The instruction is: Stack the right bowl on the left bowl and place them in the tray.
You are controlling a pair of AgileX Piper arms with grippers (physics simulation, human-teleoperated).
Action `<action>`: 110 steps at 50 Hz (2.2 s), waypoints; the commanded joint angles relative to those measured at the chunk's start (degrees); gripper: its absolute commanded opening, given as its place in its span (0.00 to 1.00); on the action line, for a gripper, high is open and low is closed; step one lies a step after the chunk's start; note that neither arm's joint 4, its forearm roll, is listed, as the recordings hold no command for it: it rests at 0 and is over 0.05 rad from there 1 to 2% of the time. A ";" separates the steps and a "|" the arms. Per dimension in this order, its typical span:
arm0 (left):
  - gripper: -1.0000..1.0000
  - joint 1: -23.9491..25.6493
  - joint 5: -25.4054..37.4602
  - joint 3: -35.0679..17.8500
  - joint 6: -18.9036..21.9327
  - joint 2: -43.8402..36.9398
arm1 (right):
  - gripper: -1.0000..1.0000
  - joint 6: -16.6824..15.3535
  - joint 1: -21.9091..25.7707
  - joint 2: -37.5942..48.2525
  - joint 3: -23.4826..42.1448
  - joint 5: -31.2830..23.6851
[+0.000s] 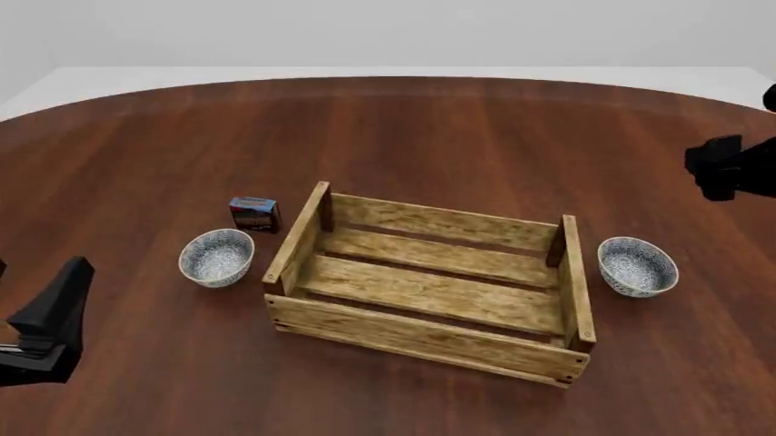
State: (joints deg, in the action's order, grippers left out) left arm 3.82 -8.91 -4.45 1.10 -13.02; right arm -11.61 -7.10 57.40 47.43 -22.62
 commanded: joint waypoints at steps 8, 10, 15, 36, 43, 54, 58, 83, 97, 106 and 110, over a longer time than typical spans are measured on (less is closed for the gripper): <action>1.00 -0.42 -1.08 0.33 0.39 -1.15 | 1.00 -2.05 -2.37 6.21 0.96 0.89; 1.00 -0.82 -1.96 0.64 0.46 -1.97 | 1.00 -2.02 -2.41 6.67 0.68 1.22; 1.00 -0.82 -1.96 0.64 0.46 -1.97 | 1.00 -2.02 -2.41 6.67 0.68 1.22; 1.00 -0.45 -2.97 0.95 0.55 -3.27 | 1.00 -1.94 -4.01 11.51 2.39 0.48; 1.00 -0.06 -1.68 0.29 0.33 -2.66 | 1.00 -2.61 -5.99 16.47 4.24 0.97; 1.00 -0.32 -1.61 0.65 0.21 -2.28 | 1.00 -1.97 -6.68 23.79 4.97 3.65; 1.00 -0.35 -2.96 1.23 0.13 -3.31 | 1.00 -1.68 -6.60 25.41 4.51 4.70; 1.00 -0.42 -1.93 1.40 -0.03 -1.97 | 1.00 0.26 -6.59 32.36 2.57 9.29; 1.00 -0.58 -1.12 1.46 0.05 -1.14 | 1.00 0.97 -6.85 35.34 1.09 11.82; 1.00 -0.69 -1.71 1.50 0.17 -1.69 | 1.00 1.33 -6.72 37.91 0.37 13.92; 1.00 -0.76 -2.01 1.62 0.16 -1.89 | 1.00 1.46 -6.85 38.74 0.33 14.47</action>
State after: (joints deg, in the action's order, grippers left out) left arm 2.65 -11.85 -2.52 1.43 -15.93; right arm -11.20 -14.73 96.58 48.33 -9.18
